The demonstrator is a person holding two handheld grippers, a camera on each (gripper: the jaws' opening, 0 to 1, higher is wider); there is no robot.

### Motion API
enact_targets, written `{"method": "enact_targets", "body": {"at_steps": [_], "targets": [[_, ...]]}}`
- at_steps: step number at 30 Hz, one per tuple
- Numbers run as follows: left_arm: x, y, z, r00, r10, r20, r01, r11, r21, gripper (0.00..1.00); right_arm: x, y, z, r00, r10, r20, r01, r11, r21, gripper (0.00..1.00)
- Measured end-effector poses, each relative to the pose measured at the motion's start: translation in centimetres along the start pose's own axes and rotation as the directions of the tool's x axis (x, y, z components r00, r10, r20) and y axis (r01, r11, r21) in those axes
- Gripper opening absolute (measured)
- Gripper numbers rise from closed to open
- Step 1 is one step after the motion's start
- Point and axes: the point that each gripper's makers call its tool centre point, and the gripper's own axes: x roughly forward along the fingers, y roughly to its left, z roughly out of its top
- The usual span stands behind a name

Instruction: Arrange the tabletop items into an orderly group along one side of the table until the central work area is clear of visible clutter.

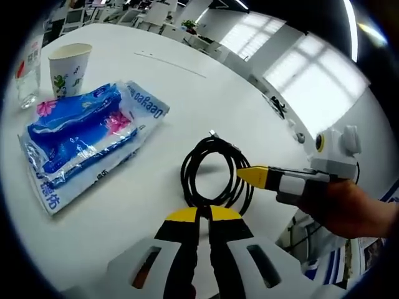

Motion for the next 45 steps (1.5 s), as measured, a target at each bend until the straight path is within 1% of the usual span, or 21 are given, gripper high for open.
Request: {"method": "enact_targets", "body": {"at_steps": [4,6,10,12,18,20,22,24,28,29,34,36,38,40,42,44,45], "targets": [[0.5,0.1,0.2,1.0,0.007,0.001,-0.007,1.0,-0.009,0.02,0.9,-0.3,0.3,1.0,0.01,-0.015,-0.01,1.0,-0.021,0.02],[0.7,0.2,0.2,1.0,0.012,0.001,-0.012,1.0,-0.018,0.02,0.5,-0.2,0.6,1.0,0.015,-0.021,-0.015,1.0,-0.027,0.02],[1.4,0.2,0.2,1.0,0.02,0.0,-0.02,0.999,-0.027,0.02,1.4,-0.9,0.6,0.999,0.018,-0.039,-0.02,0.999,-0.036,0.02],[1.7,0.2,0.2,1.0,0.022,-0.001,-0.022,0.999,-0.03,0.02,1.6,-1.3,0.8,0.999,0.019,-0.046,-0.021,0.999,-0.041,0.02],[2.4,0.2,0.4,1.0,0.028,0.004,-0.028,0.998,-0.048,0.02,1.9,-1.6,1.3,0.997,0.024,-0.067,-0.028,0.998,-0.061,0.02],[2.6,0.2,0.4,1.0,0.03,0.006,-0.029,0.998,-0.058,0.02,2.4,-2.0,1.1,0.997,0.025,-0.074,-0.03,0.997,-0.068,0.02],[2.8,0.1,0.4,1.0,0.03,0.008,-0.029,0.997,-0.067,0.02,2.2,-1.9,1.2,0.996,0.022,-0.086,-0.028,0.997,-0.074,0.02],[2.9,0.1,0.4,0.999,0.033,0.009,-0.032,0.997,-0.068,0.03,3.3,-2.4,1.1,0.995,0.025,-0.096,-0.033,0.996,-0.085,0.02],[3.1,0.3,0.3,0.999,0.044,0.006,-0.043,0.997,-0.068,0.04,2.3,-1.5,1.1,0.994,0.023,-0.108,-0.035,0.994,-0.107,0.02],[3.1,0.4,0.3,0.999,0.046,0.005,-0.046,0.997,-0.068,0.04,2.6,-1.6,1.2,0.994,0.024,-0.107,-0.036,0.993,-0.111,0.02],[2.9,0.5,0.3,0.999,0.053,0.003,-0.053,0.997,-0.058,0.04,2.9,-1.9,1.3,0.994,0.02,-0.11,-0.033,0.993,-0.117,0.02],[2.8,0.5,0.4,0.999,0.053,0.004,-0.053,0.997,-0.052,0.05,2.5,-1.4,1.1,0.993,0.017,-0.113,-0.031,0.991,-0.129,0.03],[2.6,0.5,0.2,0.998,0.057,-0.002,-0.057,0.997,-0.047,0.05,2.7,-1.8,1.1,0.994,0.014,-0.112,-0.029,0.991,-0.131,0.04],[2.1,0.8,0.1,0.998,0.07,-0.004,-0.071,0.997,-0.029,0.07,3.0,-2.2,1.9,0.994,0.01,-0.11,-0.025,0.99,-0.137,0.05],[1.6,1.1,-0.2,0.996,0.087,-0.01,-0.087,0.996,-0.012,0.08,2.8,-1.7,1.6,0.994,0.006,-0.112,-0.023,0.989,-0.146,0.06],[1.0,1.0,-0.3,0.996,0.088,-0.006,-0.088,0.996,0.001,0.09,2.9,-1.9,1.6,0.994,0.003,-0.113,-0.02,0.987,-0.157,0.08],[0.8,1.0,-0.3,0.996,0.091,-0.005,-0.091,0.996,0.008,0.09,2.6,-1.7,1.8,0.994,0.002,-0.112,-0.019,0.987,-0.159,0.09]]}}
